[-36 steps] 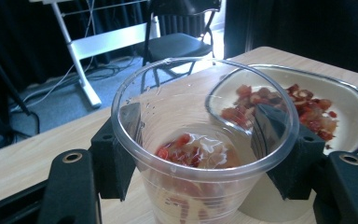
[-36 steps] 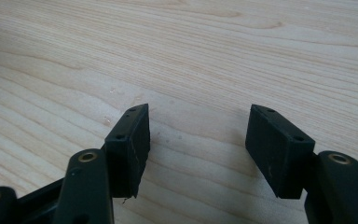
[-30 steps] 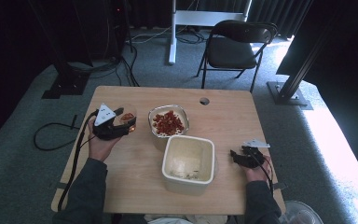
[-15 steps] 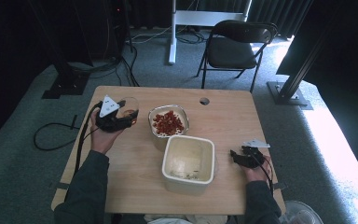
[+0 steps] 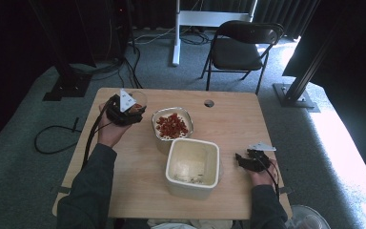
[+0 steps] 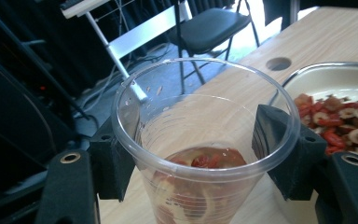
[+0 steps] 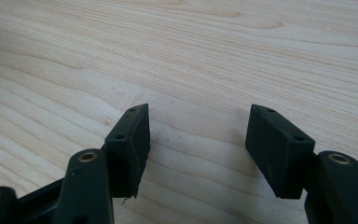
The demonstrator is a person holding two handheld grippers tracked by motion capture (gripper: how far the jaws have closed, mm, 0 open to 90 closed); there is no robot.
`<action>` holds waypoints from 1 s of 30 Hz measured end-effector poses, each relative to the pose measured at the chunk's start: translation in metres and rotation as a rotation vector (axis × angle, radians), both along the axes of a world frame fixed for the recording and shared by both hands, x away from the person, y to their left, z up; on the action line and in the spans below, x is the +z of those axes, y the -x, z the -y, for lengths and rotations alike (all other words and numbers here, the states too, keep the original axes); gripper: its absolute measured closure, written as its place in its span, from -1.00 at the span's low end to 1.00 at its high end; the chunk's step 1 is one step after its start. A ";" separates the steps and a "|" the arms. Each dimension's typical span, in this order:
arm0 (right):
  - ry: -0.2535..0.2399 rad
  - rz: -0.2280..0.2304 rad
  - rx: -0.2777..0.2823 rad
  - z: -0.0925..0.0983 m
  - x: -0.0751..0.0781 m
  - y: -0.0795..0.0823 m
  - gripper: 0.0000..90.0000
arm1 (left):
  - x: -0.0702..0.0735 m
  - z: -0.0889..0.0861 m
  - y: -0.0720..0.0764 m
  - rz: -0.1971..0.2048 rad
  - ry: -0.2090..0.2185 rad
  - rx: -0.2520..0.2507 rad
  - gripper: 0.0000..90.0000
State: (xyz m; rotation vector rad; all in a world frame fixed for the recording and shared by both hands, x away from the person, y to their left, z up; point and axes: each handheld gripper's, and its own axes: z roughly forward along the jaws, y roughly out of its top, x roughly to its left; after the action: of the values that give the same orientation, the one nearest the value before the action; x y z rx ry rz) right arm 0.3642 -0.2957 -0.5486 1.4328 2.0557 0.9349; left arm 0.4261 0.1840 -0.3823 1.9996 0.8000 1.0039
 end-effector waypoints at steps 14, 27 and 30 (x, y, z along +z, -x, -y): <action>0.000 0.001 0.000 0.000 0.000 0.000 -0.13 | 0.001 0.037 -0.003 0.065 -0.276 -0.049 -0.25; 0.000 0.000 0.000 0.000 0.000 0.000 -0.13 | -0.006 0.068 -0.001 0.097 -0.478 -0.111 -0.26; 0.000 0.000 0.000 0.000 0.000 0.000 -0.13 | -0.009 0.076 0.001 0.129 -0.555 -0.113 -0.27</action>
State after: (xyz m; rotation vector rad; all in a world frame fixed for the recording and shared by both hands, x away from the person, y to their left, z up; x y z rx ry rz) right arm 0.3642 -0.2956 -0.5485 1.4329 2.0558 0.9349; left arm 0.4246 0.1078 -0.3912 2.3735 0.3509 1.3798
